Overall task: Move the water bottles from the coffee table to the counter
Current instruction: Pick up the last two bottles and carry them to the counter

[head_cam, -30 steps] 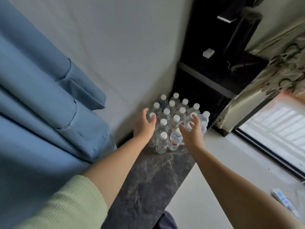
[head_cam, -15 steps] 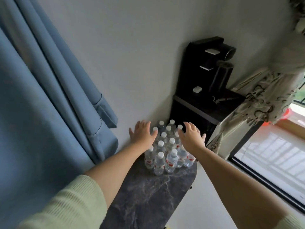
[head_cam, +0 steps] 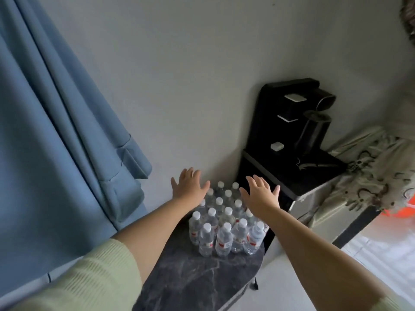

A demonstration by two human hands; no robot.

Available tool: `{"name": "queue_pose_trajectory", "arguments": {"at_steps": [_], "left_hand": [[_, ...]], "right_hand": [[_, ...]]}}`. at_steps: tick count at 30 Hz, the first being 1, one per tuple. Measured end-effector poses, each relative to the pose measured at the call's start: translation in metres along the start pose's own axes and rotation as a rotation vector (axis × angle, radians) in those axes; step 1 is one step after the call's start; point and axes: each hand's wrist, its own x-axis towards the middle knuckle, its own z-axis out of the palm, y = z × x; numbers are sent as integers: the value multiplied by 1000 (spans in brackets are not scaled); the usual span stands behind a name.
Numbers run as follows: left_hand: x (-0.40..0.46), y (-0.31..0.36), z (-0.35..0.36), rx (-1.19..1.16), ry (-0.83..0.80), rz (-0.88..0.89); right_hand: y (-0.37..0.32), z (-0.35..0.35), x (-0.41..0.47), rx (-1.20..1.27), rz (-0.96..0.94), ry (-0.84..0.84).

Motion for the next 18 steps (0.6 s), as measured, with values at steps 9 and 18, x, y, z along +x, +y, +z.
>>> {"name": "queue_pose_trajectory", "arguments": {"at_steps": [9, 18], "left_hand": [[-64, 31, 27, 34, 4, -246], [-190, -46, -7, 52, 194, -661]], "right_hand": [[37, 2, 14, -45, -216, -145], [-56, 16, -41, -110, -596, -214]]}}
